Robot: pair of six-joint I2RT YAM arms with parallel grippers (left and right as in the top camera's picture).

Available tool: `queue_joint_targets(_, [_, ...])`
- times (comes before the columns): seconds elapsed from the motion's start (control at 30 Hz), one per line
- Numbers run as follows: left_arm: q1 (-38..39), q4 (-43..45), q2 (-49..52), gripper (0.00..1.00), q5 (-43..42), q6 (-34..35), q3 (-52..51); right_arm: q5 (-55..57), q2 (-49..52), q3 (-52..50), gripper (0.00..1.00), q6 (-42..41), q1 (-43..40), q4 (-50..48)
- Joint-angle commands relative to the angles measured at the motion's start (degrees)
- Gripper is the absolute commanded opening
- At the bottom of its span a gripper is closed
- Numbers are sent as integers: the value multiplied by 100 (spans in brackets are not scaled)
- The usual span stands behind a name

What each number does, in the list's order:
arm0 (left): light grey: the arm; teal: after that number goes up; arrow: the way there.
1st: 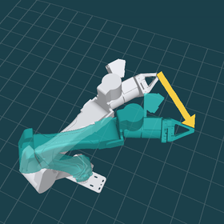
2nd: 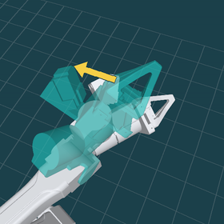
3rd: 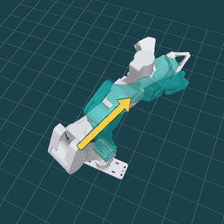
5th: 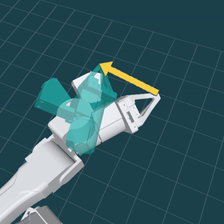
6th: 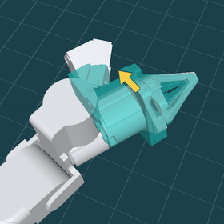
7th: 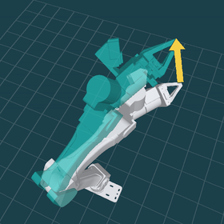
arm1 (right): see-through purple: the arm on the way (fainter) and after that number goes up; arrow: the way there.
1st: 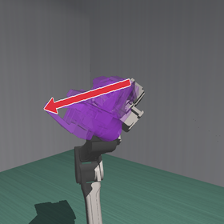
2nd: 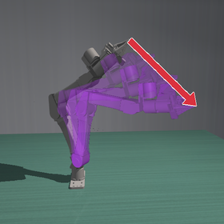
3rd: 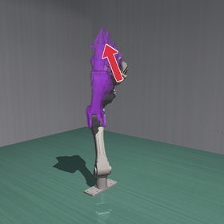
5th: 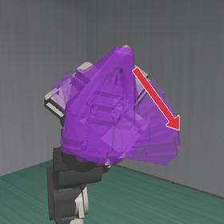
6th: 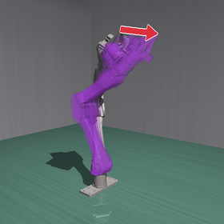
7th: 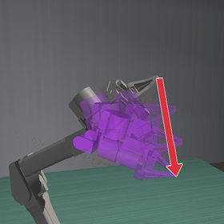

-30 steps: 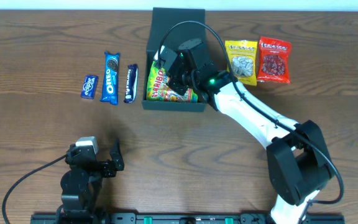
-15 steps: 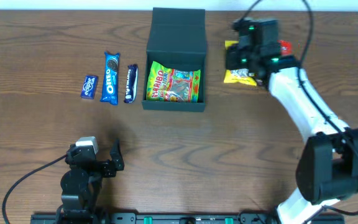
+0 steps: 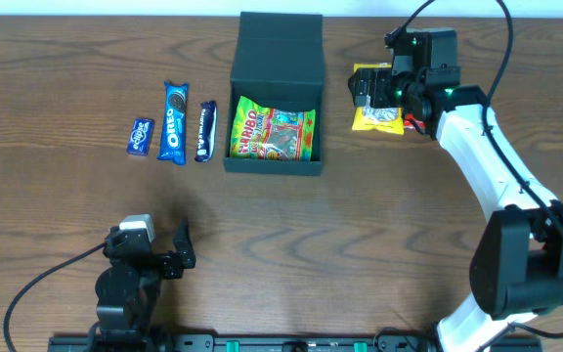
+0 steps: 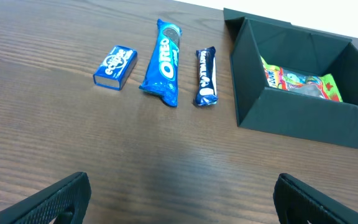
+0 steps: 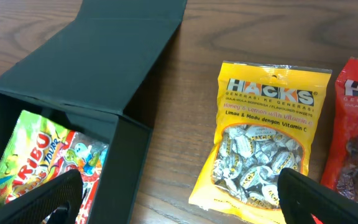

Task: Pack container
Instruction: 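Move right gripper to the yellow Hacks bag, then reach left gripper to the blue Oreo roll and grasp it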

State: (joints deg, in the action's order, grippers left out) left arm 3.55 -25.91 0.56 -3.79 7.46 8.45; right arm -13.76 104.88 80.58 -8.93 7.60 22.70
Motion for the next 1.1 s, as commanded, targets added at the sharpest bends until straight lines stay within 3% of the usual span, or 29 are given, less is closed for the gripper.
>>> queue_joint_targets(0.0, [22,2,-28,95,-192,46,-96,-66,-94,107,99,-44,-2,7])
queue_joint_targets(0.1, [22,616,-28,95,-743,144,-96,-59,-94,107,99,-17,-2,-109])
queue_joint_targets(0.27, [22,1370,334,95,-610,374,-26,-61,-94,107,99,2,-13,-743])
queue_joint_targets(0.4, [22,1414,1639,95,-210,328,638,-17,-94,107,99,90,-13,-1488])
queue_joint_targets(0.57, [22,1370,4100,95,146,-411,2203,42,-94,107,99,87,-17,-2057])
queue_joint_targets(0.9, [22,798,7506,95,442,-1261,4841,42,-94,107,99,85,-17,-1814])
queue_joint_targets(1.07, [22,1366,8404,95,422,-1521,5285,44,-94,107,99,83,-17,-1440])
